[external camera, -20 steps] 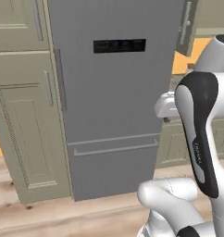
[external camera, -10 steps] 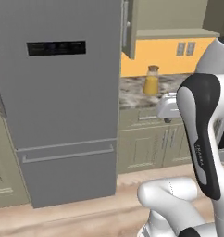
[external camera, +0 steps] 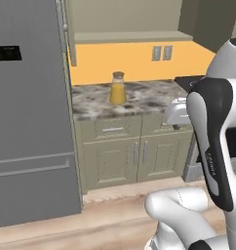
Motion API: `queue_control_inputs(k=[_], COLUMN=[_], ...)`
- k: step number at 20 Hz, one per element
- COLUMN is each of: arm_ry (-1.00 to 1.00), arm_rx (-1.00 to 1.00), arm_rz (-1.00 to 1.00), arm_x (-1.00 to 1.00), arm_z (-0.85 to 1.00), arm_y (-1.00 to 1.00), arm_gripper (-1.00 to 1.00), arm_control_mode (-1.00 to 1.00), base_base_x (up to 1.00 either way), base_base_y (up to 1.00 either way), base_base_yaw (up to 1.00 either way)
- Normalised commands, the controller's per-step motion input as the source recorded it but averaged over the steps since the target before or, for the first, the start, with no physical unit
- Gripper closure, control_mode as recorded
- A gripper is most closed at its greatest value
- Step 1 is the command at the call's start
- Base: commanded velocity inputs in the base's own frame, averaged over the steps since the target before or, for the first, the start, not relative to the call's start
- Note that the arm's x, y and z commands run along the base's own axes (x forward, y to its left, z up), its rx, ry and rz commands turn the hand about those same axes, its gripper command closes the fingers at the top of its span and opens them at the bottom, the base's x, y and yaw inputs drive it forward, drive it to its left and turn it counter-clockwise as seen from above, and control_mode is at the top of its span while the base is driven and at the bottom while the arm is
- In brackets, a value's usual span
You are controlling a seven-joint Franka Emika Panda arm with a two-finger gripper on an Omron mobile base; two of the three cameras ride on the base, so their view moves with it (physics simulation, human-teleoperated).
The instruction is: There is a tray on the dining counter. Grab the cup, mug, and pitcher and place them on the tray. The pitcher may be placed next to the tray if it cannot fit the tray.
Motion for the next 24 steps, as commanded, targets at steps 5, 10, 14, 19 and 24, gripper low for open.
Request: queue_control_inputs(k=[5, 10, 14, 19, 24], arm_ry=[0.00, 0.00, 0.00, 0.00, 0.00], arm_rx=[0.00, 0.00, 0.00, 0.00, 0.00], arm_rz=[0.00, 0.00, 0.00, 0.00, 0.00], arm_x=[0.00, 0.00, 0.00, 0.00, 0.00], arm_z=[0.00, 0.00, 0.00, 0.00, 0.00], arm_y=[0.00, 0.00, 0.00, 0.00, 0.00], arm_gripper=[-1.00, -1.00, -1.00, -1.00, -1.00], arm_control_mode=[1.00, 1.00, 1.00, 1.00, 1.00], base_base_x=[0.64, 0.61, 0.68, 0.82, 0.60], base_base_y=[-0.66, -0.22, 0.00, 0.00, 0.00], base_base_yaw=[0.00, 0.00, 0.00, 0.00, 0.00])
